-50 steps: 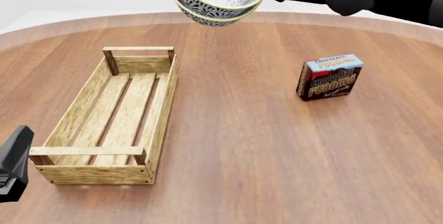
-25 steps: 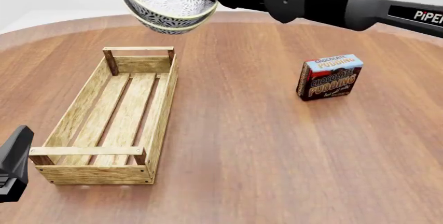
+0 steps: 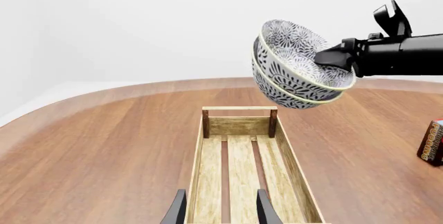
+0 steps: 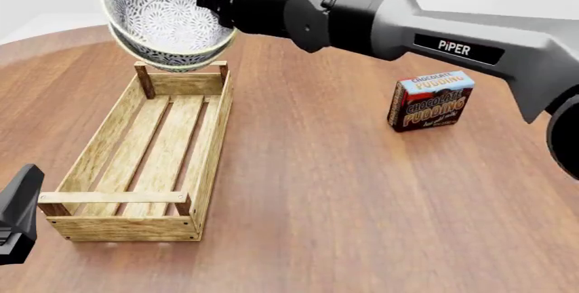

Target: Stack the left bowl on the right bowl and place them in the tray.

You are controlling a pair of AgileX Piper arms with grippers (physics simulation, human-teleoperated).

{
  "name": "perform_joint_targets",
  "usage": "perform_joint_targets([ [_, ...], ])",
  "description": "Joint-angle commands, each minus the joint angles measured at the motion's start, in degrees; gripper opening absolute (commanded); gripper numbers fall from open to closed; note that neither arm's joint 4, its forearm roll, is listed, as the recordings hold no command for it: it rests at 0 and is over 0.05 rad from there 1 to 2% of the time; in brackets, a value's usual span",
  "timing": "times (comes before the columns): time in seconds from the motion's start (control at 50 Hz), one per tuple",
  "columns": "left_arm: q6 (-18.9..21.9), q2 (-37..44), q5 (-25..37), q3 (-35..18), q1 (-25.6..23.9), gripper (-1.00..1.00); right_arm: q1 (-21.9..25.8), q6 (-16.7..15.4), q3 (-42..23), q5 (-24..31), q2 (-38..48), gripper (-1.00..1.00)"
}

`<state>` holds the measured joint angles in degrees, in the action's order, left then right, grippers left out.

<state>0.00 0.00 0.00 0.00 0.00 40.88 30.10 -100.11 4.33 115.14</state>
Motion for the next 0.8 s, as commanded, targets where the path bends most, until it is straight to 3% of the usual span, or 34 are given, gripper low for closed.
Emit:
perform_joint_targets([
  [0.02, 0.0, 0.0, 0.0, 0.0, 0.0, 1.0, 2.8, -0.5, -4.0, 0.2, 3.2, -1.0],
  [0.8, 0.0, 0.0, 0.0, 0.0, 0.0, 1.0, 5.8, -0.2, -2.3, -4.0, 9.2, -1.0],
])
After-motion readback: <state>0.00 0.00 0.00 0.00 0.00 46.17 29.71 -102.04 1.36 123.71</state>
